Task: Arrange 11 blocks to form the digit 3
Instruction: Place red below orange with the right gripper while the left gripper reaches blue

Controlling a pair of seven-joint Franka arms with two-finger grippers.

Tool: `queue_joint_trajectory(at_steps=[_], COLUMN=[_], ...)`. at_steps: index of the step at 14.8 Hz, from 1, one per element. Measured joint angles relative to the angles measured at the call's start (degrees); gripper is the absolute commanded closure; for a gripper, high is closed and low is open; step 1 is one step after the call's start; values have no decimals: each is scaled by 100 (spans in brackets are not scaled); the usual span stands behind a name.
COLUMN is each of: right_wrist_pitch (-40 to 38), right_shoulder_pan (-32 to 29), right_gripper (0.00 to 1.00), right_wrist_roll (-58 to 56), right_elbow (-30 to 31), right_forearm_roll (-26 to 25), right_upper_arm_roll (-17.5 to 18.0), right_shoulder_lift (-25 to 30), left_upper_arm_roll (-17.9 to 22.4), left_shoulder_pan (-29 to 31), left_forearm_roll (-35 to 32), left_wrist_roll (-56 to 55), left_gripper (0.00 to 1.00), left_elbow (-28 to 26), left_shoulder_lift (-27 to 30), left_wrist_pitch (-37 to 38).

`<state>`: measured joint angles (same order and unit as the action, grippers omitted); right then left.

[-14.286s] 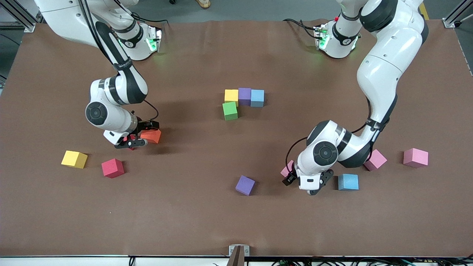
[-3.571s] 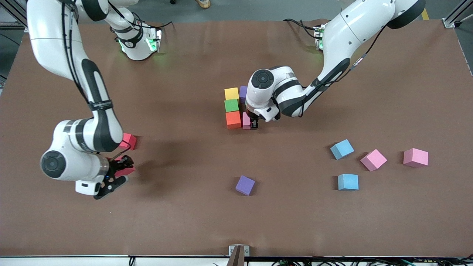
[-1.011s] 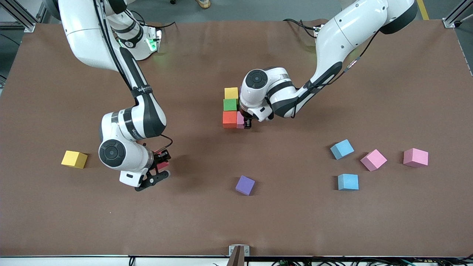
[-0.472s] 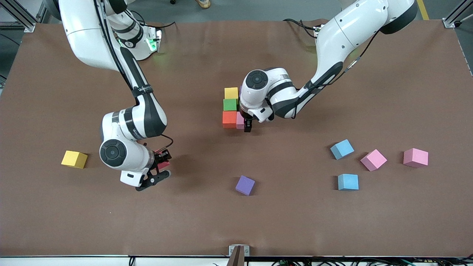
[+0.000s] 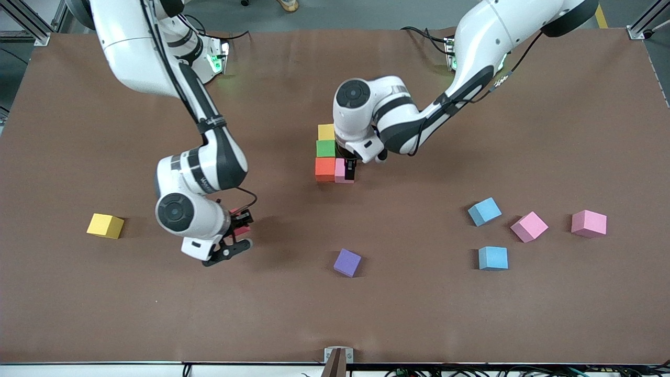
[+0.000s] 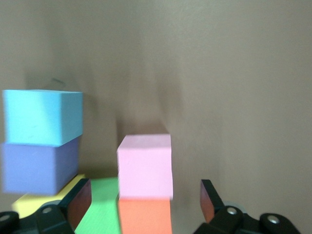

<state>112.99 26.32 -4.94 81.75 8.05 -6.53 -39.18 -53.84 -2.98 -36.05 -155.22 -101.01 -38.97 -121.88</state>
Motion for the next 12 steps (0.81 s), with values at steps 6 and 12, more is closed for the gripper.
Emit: queue_joint_trajectory(at_steps=[6, 12], right_wrist_pitch=[192, 916], right_shoulder_pan=[717, 1647], right_gripper=[75, 75], right_wrist_roll=[1154, 2767], right_elbow=[1, 45], right_forearm_roll=[144, 242], right_upper_arm_roll=[21, 30], right_shoulder_lift=[-25, -220], left_upper_arm_roll=[-1027, -1077], left_shoulder_pan=[1706, 3160], left_forearm_roll=[-55, 96], left_wrist_roll=[1552, 4810], left_gripper=[1, 1], left_elbow=[29, 574], left_shoulder_lift=[475, 426], left_wrist_pitch=[807, 1275])
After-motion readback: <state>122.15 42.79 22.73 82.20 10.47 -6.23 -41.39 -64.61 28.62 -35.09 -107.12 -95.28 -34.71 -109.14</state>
